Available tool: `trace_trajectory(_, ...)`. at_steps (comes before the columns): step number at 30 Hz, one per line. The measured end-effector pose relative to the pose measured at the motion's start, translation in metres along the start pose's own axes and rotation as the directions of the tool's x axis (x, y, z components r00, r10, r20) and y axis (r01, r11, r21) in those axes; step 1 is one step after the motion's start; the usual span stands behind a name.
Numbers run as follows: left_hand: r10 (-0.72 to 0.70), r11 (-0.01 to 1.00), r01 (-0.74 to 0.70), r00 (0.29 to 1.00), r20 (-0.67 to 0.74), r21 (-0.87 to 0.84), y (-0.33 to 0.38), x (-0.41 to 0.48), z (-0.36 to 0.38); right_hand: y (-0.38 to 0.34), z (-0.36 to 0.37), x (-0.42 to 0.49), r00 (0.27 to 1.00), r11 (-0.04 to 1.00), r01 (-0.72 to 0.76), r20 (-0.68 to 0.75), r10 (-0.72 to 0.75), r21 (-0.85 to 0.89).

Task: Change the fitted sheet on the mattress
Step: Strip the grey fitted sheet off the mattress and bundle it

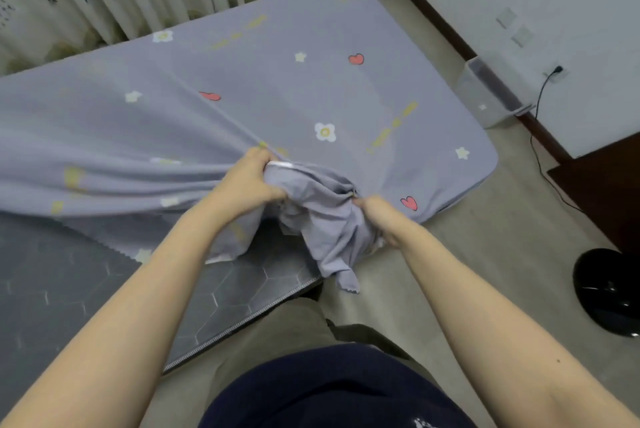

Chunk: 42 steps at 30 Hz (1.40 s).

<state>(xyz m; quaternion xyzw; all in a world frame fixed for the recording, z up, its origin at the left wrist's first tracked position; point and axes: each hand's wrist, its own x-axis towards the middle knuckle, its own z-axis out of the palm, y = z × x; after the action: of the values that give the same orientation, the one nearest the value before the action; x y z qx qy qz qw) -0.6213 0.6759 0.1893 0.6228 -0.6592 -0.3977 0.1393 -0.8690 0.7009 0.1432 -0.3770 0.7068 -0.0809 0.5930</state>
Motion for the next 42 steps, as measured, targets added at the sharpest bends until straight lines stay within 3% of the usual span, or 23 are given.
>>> trace_trajectory(2,0.067,0.997,-0.07,0.995,0.071,0.038,0.009,0.011,0.009,-0.036,-0.019,-0.005,0.995,0.997,0.081,-0.053,-0.082,-0.01)
trace_trajectory(5,0.2,0.969,-0.217,0.969,0.144,0.115,0.024,0.027,0.029,-0.073,-0.034,-0.01,0.975,0.945,0.188,-0.065,-0.213,-0.268)
trace_trajectory(7,0.238,0.906,-0.268,0.962,0.13,0.327,0.038,0.042,0.04,-0.074,-0.043,-0.012,0.969,0.938,0.239,0.004,-0.246,-0.251)
trace_trajectory(9,0.251,0.854,-0.233,0.968,0.023,0.466,0.051,0.054,0.046,-0.059,-0.048,-0.01,0.965,0.949,0.261,0.062,-0.254,-0.175)
trace_trajectory(17,0.264,0.928,-0.184,0.938,-0.223,0.324,0.084,0.095,0.025,0.027,-0.027,0.046,0.971,0.892,0.179,-0.069,-0.227,-0.416)
trace_trajectory(20,0.256,0.922,-0.162,0.937,-0.238,0.351,0.087,0.103,0.029,0.047,-0.04,0.057,0.972,0.951,0.124,-0.159,-0.174,-0.285)
trace_trajectory(24,0.188,0.915,-0.139,0.978,-0.095,0.38,0.084,0.114,0.056,0.06,-0.091,0.069,0.988,0.928,-0.066,-0.155,0.009,-0.366)
trace_trajectory(26,0.131,0.927,-0.127,0.991,0.011,0.352,0.087,0.118,0.074,0.051,-0.132,0.069,0.987,0.926,-0.088,-0.161,0.03,-0.368)
trace_trajectory(28,0.043,0.969,-0.078,0.988,0.151,0.234,0.099,0.117,0.094,0.026,-0.167,0.066,0.992,0.972,-0.075,-0.111,0.051,-0.224)
trace_trajectory(30,0.032,0.994,-0.062,0.953,0.301,0.092,0.124,0.114,0.116,-0.005,-0.193,0.058,0.991,0.977,0.078,-0.087,-0.097,-0.2)
trace_trajectory(31,0.043,0.99,-0.085,0.943,0.331,0.113,0.137,0.114,0.129,-0.02,-0.203,0.053,0.987,0.97,0.13,-0.062,-0.146,-0.207)
trace_trajectory(33,0.038,0.955,-0.099,0.975,0.219,0.279,0.165,0.118,0.153,-0.042,-0.216,0.037,0.977,0.97,0.214,0.005,-0.215,-0.12)
trace_trajectory(35,0.046,0.945,-0.032,0.998,-0.036,0.326,0.189,0.124,0.165,-0.05,-0.227,0.026,0.964,0.965,0.256,0.061,-0.259,0.062)
trace_trajectory(37,0.068,0.929,0.01,0.978,-0.197,0.369,0.206,0.129,0.171,-0.045,-0.24,0.023,0.948,0.933,0.244,0.136,-0.287,0.265)
trace_trajectory(39,0.085,0.91,0.034,0.96,-0.268,0.412,0.218,0.131,0.175,-0.027,-0.253,0.03,0.916,0.876,0.218,0.219,-0.335,0.431)
trace_trajectory(40,0.081,0.922,0.046,0.948,-0.309,0.385,0.222,0.132,0.176,-0.015,-0.259,0.036,0.9,0.881,0.261,0.23,-0.37,0.395)
trace_trajectory(42,0.053,0.965,0.048,0.926,-0.373,0.258,0.233,0.131,0.176,0.011,-0.265,0.053,0.875,0.905,0.409,0.234,-0.424,0.112)
